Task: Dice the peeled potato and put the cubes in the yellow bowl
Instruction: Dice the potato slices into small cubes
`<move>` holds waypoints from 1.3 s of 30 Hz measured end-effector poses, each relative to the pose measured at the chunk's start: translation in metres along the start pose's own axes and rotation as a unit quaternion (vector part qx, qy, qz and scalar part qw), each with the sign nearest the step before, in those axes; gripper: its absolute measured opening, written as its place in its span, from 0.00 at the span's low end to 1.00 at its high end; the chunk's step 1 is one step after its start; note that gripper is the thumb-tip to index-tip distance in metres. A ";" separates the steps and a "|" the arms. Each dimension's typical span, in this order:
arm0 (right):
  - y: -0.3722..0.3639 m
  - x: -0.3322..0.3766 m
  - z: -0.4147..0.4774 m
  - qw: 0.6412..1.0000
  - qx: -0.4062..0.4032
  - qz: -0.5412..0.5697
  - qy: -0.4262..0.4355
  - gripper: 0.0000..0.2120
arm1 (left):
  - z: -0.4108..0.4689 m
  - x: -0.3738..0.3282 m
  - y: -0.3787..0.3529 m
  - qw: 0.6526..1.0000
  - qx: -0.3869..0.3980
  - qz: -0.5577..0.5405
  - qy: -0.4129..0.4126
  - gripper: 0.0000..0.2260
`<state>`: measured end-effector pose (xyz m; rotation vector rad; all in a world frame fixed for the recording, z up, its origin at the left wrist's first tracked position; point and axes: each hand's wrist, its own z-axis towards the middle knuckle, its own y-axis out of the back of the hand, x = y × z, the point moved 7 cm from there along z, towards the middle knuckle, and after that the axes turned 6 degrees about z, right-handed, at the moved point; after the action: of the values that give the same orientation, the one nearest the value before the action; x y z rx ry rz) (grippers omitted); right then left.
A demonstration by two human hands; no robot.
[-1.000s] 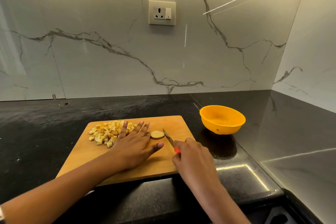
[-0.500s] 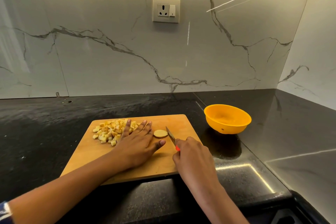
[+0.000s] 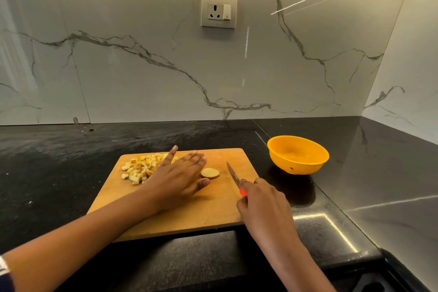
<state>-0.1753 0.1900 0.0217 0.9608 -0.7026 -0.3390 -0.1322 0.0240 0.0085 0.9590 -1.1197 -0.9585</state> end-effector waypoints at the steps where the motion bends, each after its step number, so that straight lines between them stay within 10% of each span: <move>1: 0.001 -0.001 0.000 1.000 0.001 0.008 0.004 0.20 | 0.000 0.001 0.003 0.999 -0.011 0.006 -0.034 0.46; 13: 0.000 0.000 -0.004 0.998 0.007 0.056 0.032 0.22 | -0.005 0.016 -0.004 0.971 0.087 -0.032 -0.219 0.30; 39: -0.016 0.020 0.003 0.997 0.026 0.035 0.057 0.22 | -0.002 0.020 -0.011 0.968 0.085 -0.045 -0.232 0.33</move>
<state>-0.1615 0.1685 0.0176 0.9939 -0.6421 -0.2030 -0.1280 0.0026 0.0030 0.9534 -1.5827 -1.2141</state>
